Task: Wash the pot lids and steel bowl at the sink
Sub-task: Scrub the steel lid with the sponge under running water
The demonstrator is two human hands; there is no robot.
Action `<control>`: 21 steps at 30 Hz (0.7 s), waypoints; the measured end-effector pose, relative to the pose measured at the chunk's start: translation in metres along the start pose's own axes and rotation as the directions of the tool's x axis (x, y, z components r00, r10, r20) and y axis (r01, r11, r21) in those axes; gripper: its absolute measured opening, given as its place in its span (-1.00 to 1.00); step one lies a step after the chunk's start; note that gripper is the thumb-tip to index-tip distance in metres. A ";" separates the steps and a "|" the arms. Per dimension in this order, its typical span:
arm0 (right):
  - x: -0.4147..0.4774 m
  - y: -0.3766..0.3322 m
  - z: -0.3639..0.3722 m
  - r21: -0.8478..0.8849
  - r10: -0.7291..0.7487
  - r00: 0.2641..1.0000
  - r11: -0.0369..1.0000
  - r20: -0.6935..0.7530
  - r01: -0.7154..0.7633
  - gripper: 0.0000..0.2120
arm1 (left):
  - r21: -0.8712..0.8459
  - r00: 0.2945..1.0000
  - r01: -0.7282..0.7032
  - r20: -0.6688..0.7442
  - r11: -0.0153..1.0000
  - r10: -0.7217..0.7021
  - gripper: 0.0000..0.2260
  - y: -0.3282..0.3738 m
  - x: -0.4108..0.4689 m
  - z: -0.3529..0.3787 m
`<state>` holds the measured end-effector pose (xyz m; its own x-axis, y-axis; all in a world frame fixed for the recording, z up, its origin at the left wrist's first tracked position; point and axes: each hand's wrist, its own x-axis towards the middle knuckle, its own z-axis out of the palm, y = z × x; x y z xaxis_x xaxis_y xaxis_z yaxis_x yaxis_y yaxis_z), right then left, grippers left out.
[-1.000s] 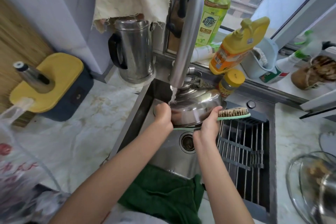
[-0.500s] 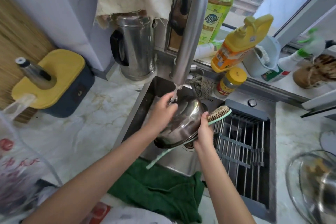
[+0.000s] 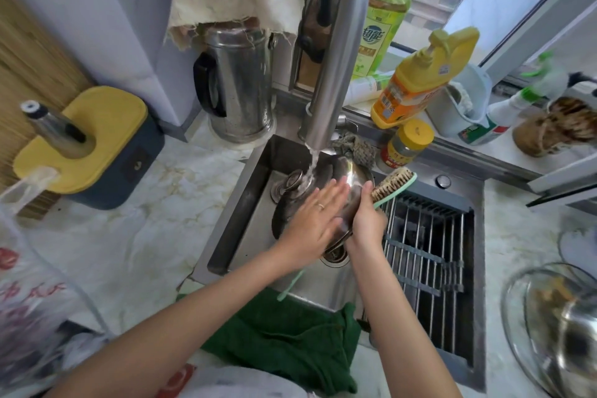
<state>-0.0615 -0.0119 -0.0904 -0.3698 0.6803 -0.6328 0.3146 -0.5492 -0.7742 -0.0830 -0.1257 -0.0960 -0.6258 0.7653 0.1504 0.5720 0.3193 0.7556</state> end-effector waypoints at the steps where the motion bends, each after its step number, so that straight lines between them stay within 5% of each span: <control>1: 0.001 0.001 0.000 0.001 0.008 1.000 1.000 0.014 -0.008 -0.57 | -0.023 0.999 -0.051 0.011 0.998 0.052 -0.55 -0.011 -0.008 -0.007; 5: 0.006 -0.003 -0.001 0.064 0.080 0.996 0.995 0.025 -0.082 -0.56 | -0.128 0.961 0.101 -0.245 0.987 -0.131 -0.71 -0.047 -0.051 -0.034; 8: 0.011 -0.009 0.001 0.116 0.139 0.986 0.982 0.090 -0.149 -0.63 | -0.029 0.890 0.218 -0.406 0.976 -0.210 -0.86 -0.050 -0.057 -0.047; 14: 0.004 -0.006 0.016 -0.027 0.194 0.938 0.980 0.289 -0.195 -0.43 | 0.319 0.948 0.133 -0.317 0.938 -0.027 -0.66 -0.019 -0.020 -0.054; 17: 0.000 -0.006 0.022 -0.079 0.205 0.914 0.979 0.350 -0.189 -0.47 | 0.390 0.945 0.242 -0.305 0.888 -0.123 -0.60 -0.013 -0.012 -0.064; 21: -0.005 -0.005 0.033 -0.096 0.195 0.912 0.981 0.362 -0.171 -0.43 | 0.205 0.876 0.453 -0.284 0.868 -0.390 -0.61 -0.010 -0.007 -0.072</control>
<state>-0.0902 -0.0290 -0.0836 -0.5922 0.3377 -0.7316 0.4554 -0.6087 -0.6497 -0.1221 -0.1744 -0.0588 -0.9218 0.3873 0.0182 0.3219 0.7381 0.5930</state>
